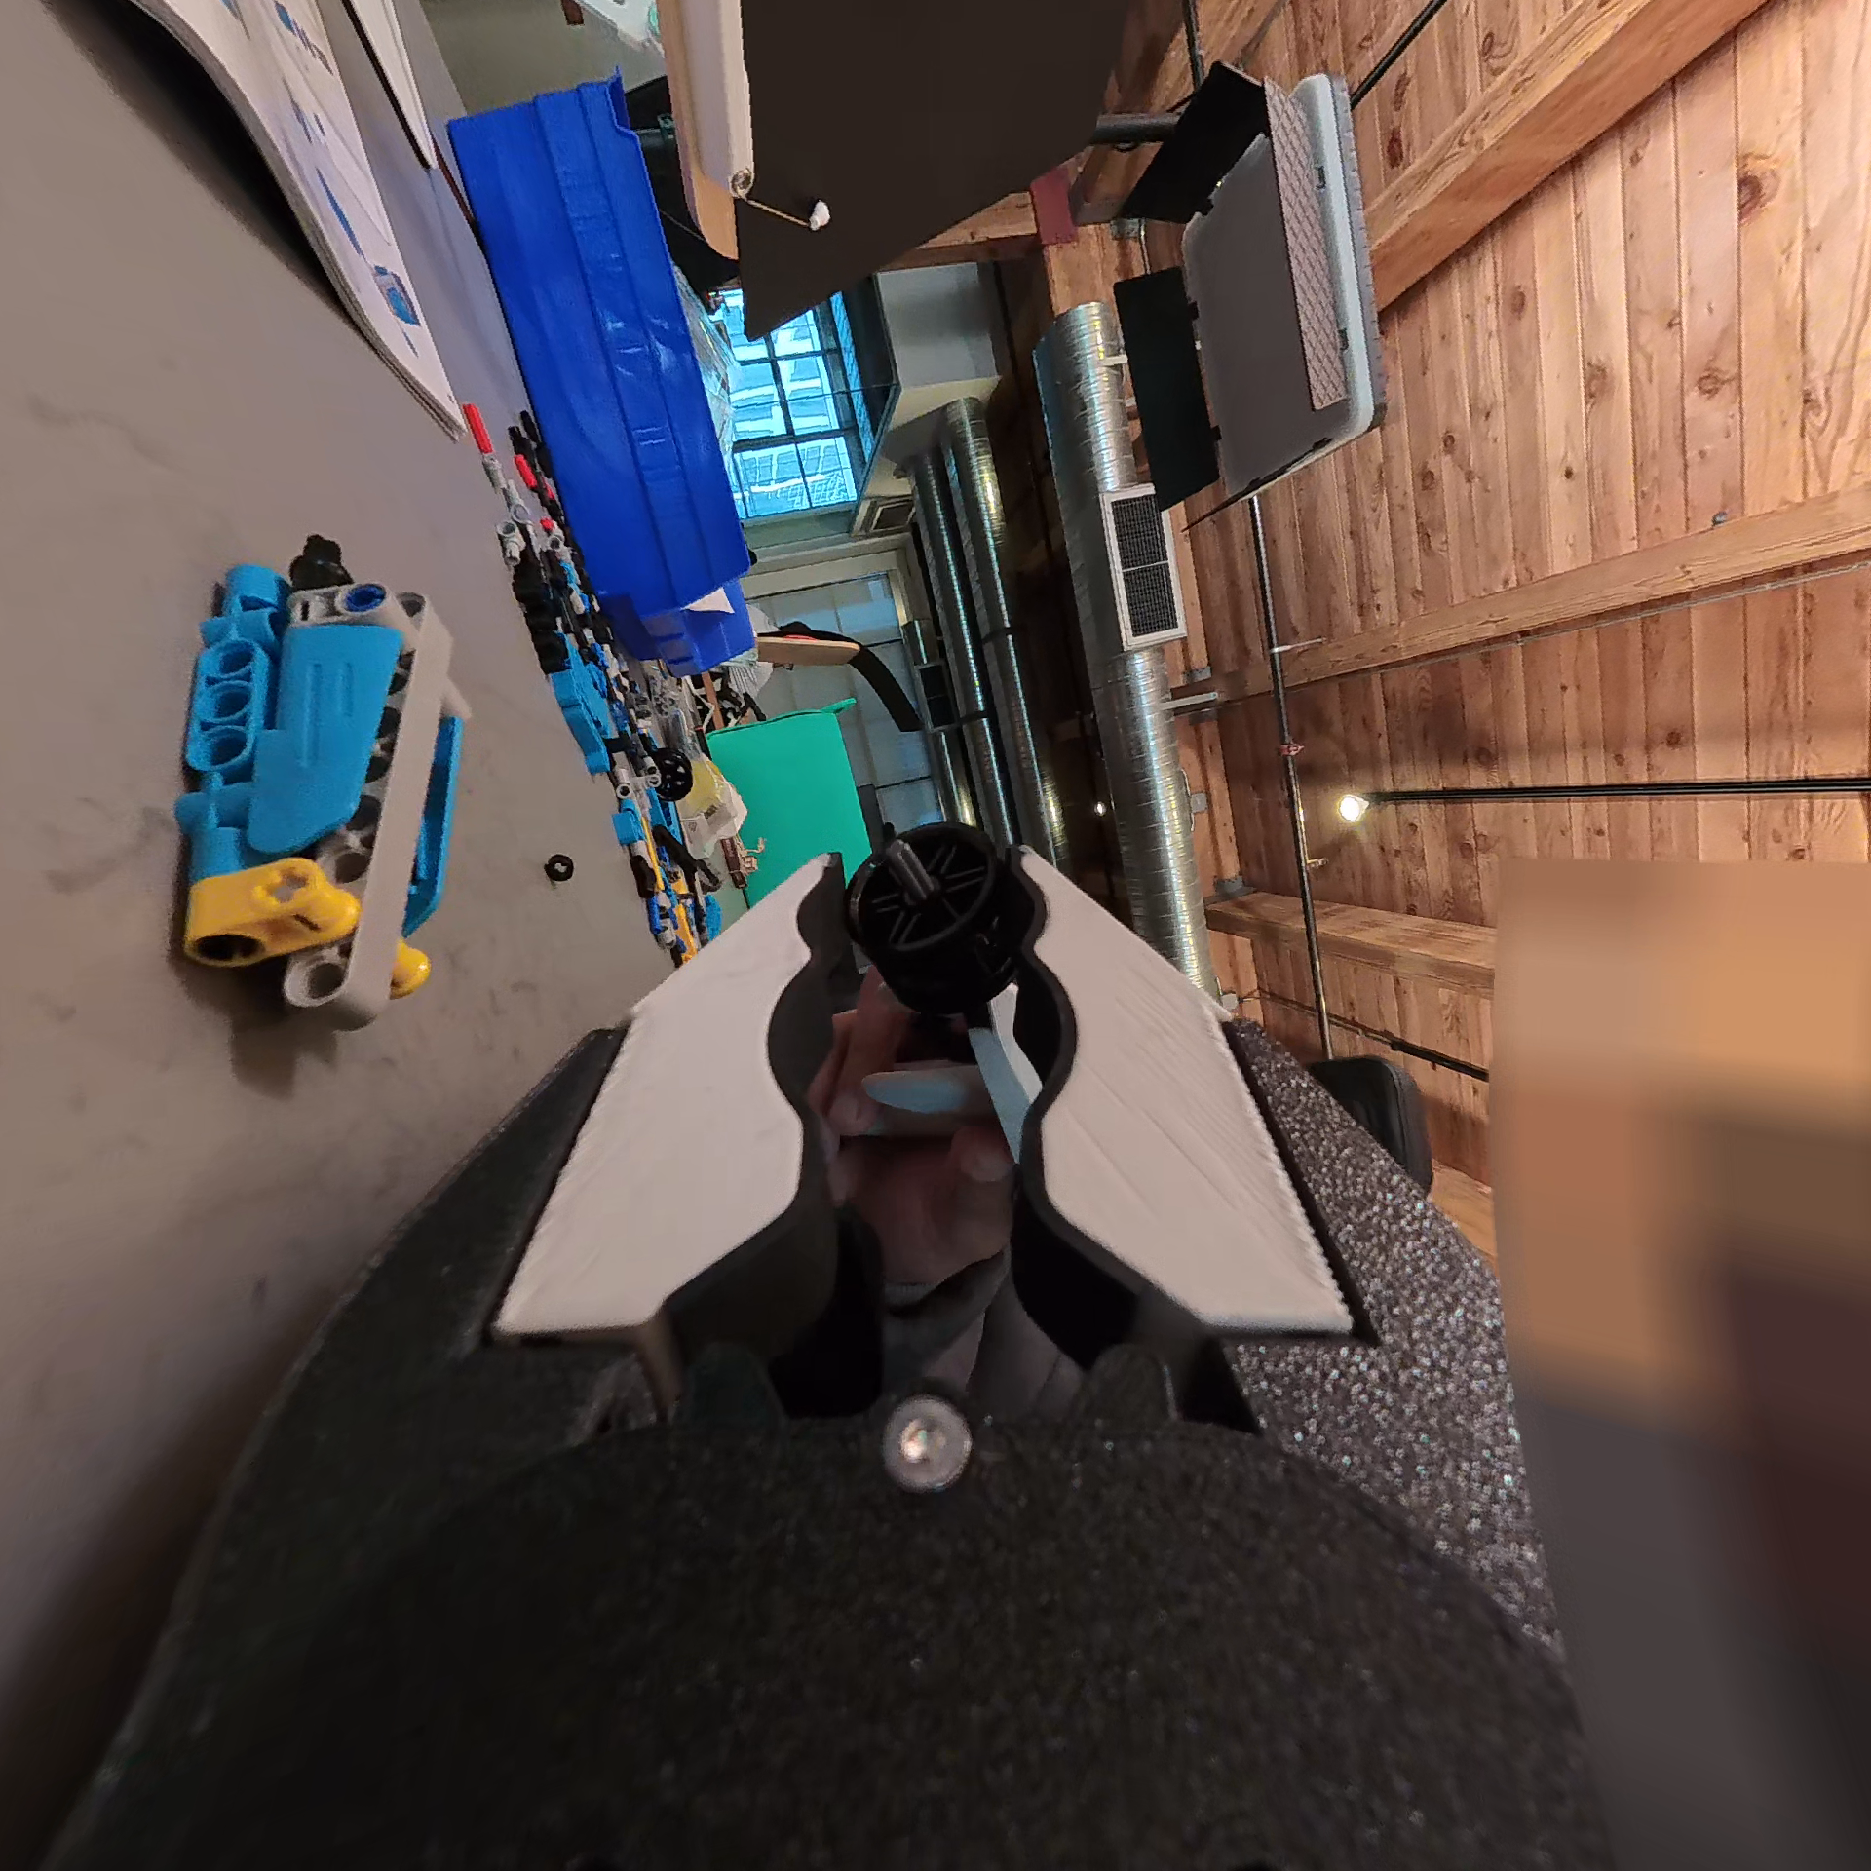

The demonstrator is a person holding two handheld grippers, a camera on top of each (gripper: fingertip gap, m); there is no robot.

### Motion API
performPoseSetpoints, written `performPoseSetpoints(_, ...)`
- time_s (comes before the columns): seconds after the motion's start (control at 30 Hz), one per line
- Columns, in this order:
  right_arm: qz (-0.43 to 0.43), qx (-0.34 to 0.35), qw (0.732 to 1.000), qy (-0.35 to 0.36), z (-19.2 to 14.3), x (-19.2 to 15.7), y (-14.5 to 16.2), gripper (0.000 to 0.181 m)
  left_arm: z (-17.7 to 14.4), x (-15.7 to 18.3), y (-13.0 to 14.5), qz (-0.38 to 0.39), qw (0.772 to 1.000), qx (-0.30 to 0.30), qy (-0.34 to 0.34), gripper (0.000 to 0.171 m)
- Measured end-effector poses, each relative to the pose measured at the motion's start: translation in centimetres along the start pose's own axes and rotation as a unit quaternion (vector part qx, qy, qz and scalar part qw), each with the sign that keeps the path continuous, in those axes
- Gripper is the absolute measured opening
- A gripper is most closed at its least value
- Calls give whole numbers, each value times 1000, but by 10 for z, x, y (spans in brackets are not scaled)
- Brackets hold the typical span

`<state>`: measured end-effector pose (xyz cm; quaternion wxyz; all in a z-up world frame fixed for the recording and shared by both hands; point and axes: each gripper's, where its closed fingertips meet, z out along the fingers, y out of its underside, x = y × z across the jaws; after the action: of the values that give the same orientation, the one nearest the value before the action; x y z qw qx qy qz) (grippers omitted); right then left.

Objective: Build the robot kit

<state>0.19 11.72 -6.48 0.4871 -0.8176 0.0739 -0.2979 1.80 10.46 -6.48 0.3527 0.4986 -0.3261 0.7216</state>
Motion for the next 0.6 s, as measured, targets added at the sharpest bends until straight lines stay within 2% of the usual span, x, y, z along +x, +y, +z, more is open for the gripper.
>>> performPoseSetpoints(0.13, -20, -4, 1000, -2, 2, 0, 3, 6, -1, -3, -2, -17, 1000, 1, -3, 30)
performPoseSetpoints(0.3, -134, -21, 990, 43, 2, 0, 11, 9, -1, -4, 0, -31, 999, -6, -1, 30)
performPoseSetpoints(0.6, -180, -38, 982, 50, 1, 1, 13, 6, 0, -5, 3, -32, 999, -17, -3, 31)
